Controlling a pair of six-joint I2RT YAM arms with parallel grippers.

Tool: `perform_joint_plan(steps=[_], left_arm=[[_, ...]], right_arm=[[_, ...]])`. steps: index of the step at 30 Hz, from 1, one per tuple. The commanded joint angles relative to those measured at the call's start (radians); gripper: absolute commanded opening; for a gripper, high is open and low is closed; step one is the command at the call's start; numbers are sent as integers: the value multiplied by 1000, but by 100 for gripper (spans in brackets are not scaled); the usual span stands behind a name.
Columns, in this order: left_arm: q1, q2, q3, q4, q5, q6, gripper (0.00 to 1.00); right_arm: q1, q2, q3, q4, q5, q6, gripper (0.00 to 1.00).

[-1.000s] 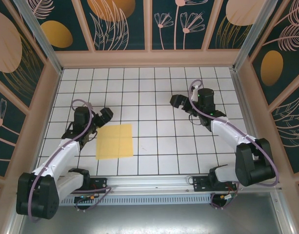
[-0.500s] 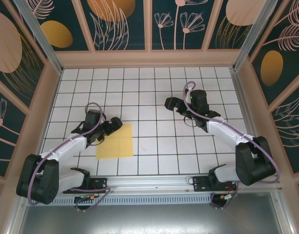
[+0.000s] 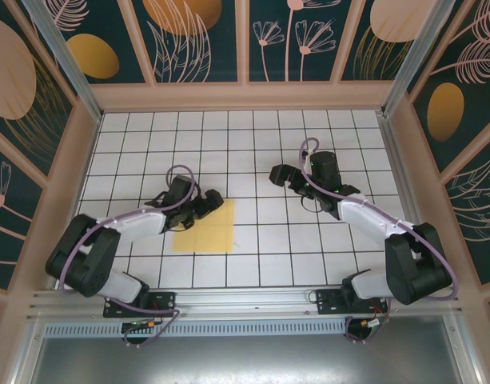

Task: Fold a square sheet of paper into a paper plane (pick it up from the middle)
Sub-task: Move the square sheet of paper to the center of the table.

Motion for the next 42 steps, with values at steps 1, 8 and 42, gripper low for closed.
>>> perform_joint_plan(steps=[1,8,42], left_arm=[[-53,85,53,115,13,-131,99],[-90,89,164,100,-102,-188,99],[-89,-639,-160,-31,-637,-21,99]], right_arm=[[23,5,-15,-9,-16,19,99],[93,9,-28,33,-73,63,93],[346,548,283,-247,-16,-128,77]])
